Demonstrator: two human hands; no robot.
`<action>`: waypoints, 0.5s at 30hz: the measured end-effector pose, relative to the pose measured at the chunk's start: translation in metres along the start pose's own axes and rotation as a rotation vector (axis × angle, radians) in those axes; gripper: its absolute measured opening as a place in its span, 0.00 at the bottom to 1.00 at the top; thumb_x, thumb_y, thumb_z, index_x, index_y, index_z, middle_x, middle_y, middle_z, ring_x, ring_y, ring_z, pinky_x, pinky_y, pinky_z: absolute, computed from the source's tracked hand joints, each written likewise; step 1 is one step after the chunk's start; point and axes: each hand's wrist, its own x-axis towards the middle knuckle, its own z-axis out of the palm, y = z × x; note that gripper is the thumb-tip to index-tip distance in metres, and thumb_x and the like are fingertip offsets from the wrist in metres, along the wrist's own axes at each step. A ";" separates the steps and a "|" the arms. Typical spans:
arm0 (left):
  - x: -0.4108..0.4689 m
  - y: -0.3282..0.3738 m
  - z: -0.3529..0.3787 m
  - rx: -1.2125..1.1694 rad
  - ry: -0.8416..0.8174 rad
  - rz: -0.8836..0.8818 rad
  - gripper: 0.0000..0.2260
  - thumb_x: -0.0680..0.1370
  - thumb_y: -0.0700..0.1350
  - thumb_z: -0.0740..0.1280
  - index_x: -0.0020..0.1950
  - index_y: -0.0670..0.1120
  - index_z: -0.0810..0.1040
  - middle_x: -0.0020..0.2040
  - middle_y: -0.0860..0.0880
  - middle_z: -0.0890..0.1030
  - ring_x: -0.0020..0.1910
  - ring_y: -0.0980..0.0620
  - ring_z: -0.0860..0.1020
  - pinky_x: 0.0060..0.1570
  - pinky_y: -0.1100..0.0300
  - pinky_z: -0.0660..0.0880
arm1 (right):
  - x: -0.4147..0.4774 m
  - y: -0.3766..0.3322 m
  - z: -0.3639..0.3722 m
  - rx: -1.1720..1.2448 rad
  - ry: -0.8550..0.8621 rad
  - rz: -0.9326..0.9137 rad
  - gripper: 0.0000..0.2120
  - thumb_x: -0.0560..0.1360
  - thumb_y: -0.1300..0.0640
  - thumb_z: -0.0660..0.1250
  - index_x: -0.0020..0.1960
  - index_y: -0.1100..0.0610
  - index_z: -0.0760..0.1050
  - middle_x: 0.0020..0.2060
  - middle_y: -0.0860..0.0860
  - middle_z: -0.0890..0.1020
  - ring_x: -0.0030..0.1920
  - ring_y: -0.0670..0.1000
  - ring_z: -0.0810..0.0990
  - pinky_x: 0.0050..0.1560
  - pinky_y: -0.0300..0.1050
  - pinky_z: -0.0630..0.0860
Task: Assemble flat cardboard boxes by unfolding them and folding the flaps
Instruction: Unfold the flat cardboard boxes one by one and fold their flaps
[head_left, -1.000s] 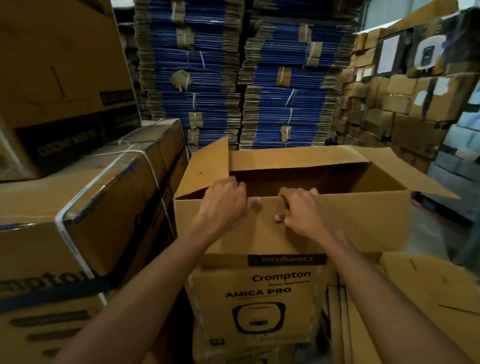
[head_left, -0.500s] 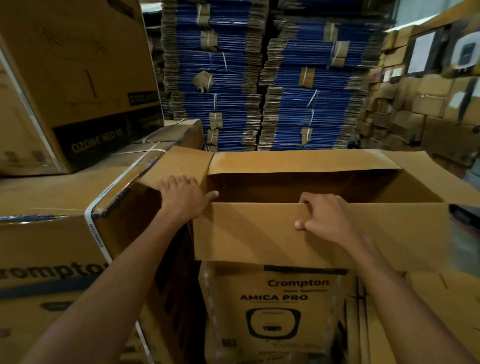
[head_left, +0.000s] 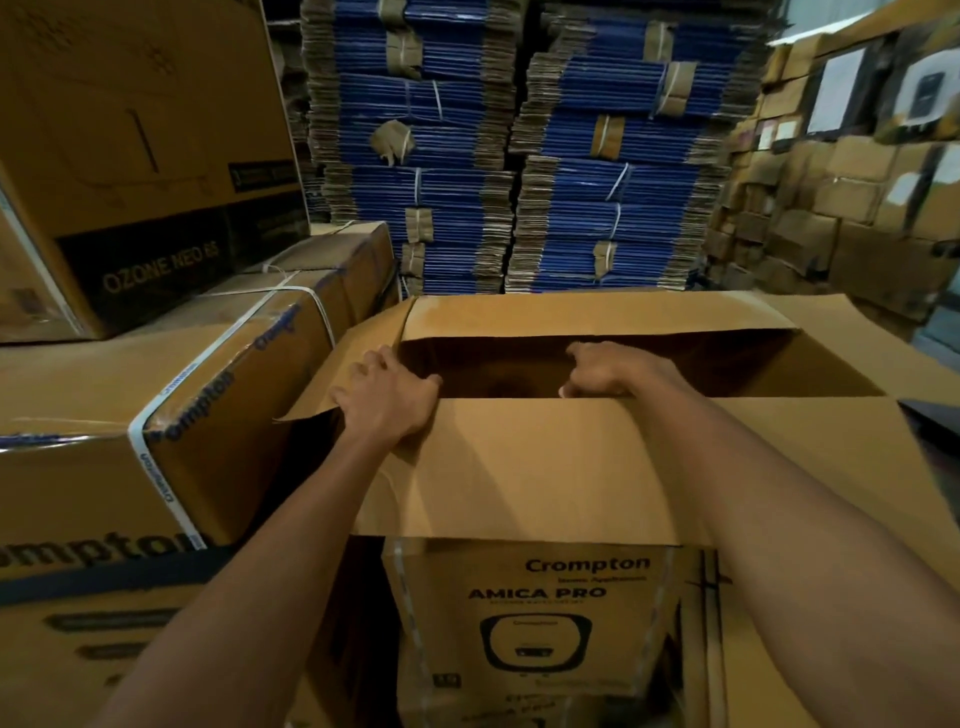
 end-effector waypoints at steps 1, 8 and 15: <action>0.000 -0.002 0.001 -0.010 0.000 0.011 0.39 0.79 0.66 0.59 0.82 0.44 0.54 0.81 0.42 0.59 0.79 0.38 0.58 0.74 0.31 0.56 | 0.010 0.000 0.003 0.014 0.064 -0.014 0.37 0.78 0.51 0.71 0.81 0.55 0.57 0.77 0.57 0.65 0.75 0.60 0.65 0.71 0.58 0.66; -0.005 -0.007 0.009 -0.034 0.081 0.036 0.39 0.79 0.65 0.58 0.82 0.45 0.53 0.82 0.43 0.58 0.79 0.39 0.59 0.75 0.33 0.56 | 0.068 -0.018 -0.028 -0.031 0.699 -0.220 0.37 0.78 0.55 0.69 0.81 0.56 0.55 0.78 0.57 0.63 0.77 0.59 0.60 0.73 0.64 0.64; -0.001 -0.007 0.012 -0.011 0.103 0.007 0.38 0.80 0.65 0.56 0.84 0.46 0.50 0.83 0.45 0.55 0.81 0.41 0.55 0.77 0.35 0.55 | 0.133 -0.020 -0.043 -0.207 0.532 -0.144 0.38 0.78 0.53 0.67 0.81 0.57 0.51 0.81 0.54 0.56 0.80 0.59 0.54 0.76 0.66 0.57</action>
